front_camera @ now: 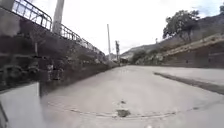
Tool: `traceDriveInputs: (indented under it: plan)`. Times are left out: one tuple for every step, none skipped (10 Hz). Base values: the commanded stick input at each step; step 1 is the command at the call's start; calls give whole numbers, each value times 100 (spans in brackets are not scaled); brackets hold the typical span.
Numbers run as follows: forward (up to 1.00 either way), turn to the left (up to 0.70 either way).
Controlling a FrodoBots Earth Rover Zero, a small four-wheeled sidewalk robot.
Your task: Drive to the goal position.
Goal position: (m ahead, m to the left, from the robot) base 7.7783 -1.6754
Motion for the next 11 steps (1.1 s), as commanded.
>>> traceDriveInputs:
  plan:
    - [70, 0]
    - [70, 0]
    - [70, 0]
    - [70, 0]
    - [70, 0]
    - [70, 0]
    - [70, 0]
    - [70, 0]
    - [70, 0]
    - [70, 0]
    - [70, -27]
